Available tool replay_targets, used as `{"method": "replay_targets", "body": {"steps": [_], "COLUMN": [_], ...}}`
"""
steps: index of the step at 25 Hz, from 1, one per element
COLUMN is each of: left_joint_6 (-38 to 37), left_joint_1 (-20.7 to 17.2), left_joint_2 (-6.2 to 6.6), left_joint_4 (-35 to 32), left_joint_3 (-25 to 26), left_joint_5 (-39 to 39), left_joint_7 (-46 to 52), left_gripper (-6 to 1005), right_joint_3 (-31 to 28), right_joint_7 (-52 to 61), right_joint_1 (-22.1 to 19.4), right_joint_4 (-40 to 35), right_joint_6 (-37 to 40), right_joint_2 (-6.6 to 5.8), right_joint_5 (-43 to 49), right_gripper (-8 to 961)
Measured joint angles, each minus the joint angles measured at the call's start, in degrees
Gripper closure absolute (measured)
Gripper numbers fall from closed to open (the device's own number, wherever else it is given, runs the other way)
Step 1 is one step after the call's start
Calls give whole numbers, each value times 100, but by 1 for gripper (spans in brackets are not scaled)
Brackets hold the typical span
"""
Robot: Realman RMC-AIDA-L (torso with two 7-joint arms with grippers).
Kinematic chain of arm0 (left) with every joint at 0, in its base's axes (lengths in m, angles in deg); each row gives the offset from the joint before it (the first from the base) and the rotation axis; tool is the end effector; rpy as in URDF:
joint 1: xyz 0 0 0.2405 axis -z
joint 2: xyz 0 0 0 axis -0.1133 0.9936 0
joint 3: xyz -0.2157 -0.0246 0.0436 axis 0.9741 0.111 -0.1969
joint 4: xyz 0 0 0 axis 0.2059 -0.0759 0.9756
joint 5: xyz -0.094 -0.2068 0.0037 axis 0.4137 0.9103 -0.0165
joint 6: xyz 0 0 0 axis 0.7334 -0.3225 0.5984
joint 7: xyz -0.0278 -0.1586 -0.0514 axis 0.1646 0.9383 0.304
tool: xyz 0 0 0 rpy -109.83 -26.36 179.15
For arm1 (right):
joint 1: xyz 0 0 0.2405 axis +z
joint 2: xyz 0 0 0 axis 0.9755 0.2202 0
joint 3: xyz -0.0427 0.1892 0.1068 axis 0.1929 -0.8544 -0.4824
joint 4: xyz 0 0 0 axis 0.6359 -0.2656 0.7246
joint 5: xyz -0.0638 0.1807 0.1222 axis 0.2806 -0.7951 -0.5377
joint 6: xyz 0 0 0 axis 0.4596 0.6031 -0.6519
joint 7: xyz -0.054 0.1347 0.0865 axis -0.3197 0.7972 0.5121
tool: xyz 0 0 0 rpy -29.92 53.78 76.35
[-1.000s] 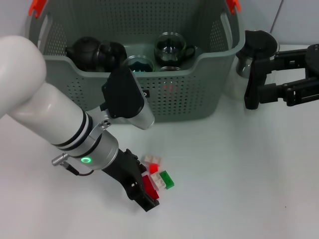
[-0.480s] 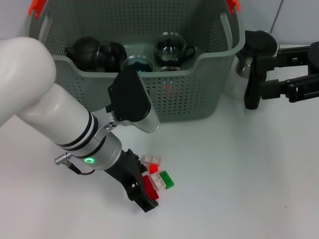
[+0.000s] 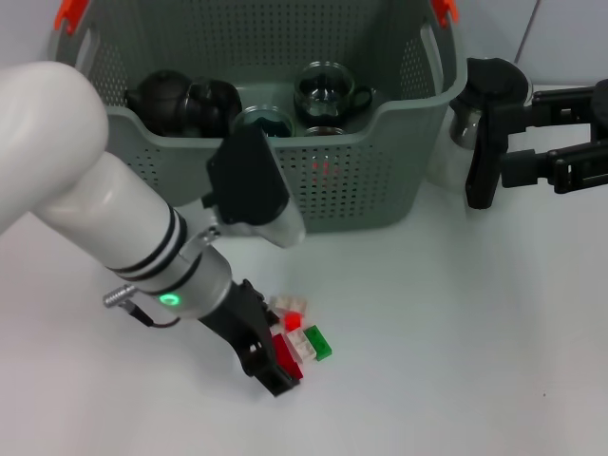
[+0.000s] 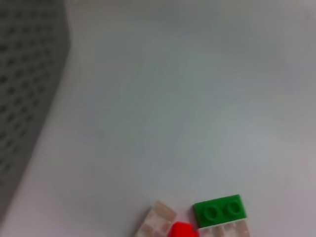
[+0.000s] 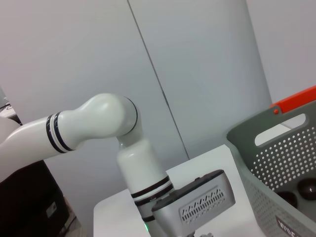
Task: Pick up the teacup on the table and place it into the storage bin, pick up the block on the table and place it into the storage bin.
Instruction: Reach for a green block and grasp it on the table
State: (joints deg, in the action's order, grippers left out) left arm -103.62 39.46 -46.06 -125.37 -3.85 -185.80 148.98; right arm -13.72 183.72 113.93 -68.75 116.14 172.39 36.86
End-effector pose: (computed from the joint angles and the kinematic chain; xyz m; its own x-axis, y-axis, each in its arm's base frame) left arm -0.1701 0.3257 -0.0897 0.8782 0.3441 -0.3323 0.3008 -0.9374 -0.1756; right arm 0.1351 0.3378 0.1089 0.8133 -0.3880 -0.4336 -0.3862 -0.9174 0.0965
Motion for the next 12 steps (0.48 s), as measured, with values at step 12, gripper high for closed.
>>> {"method": "replay_targets", "body": {"steps": [12], "left_joint_6": [-740], "left_joint_1": [-235], "left_joint_2": [31], "left_joint_4": [-796], "left_joint_3": [1221], "left_joint_5": [22], "left_joint_7": [-288], "left_gripper": [108], "right_joint_3": [-71], "right_joint_7": [-2], "right_joint_1": [59], "right_joint_4": [3], "right_joint_6": [1], "right_joint_2": [-6], "right_joint_5": [-4], "right_gripper": [54]}}
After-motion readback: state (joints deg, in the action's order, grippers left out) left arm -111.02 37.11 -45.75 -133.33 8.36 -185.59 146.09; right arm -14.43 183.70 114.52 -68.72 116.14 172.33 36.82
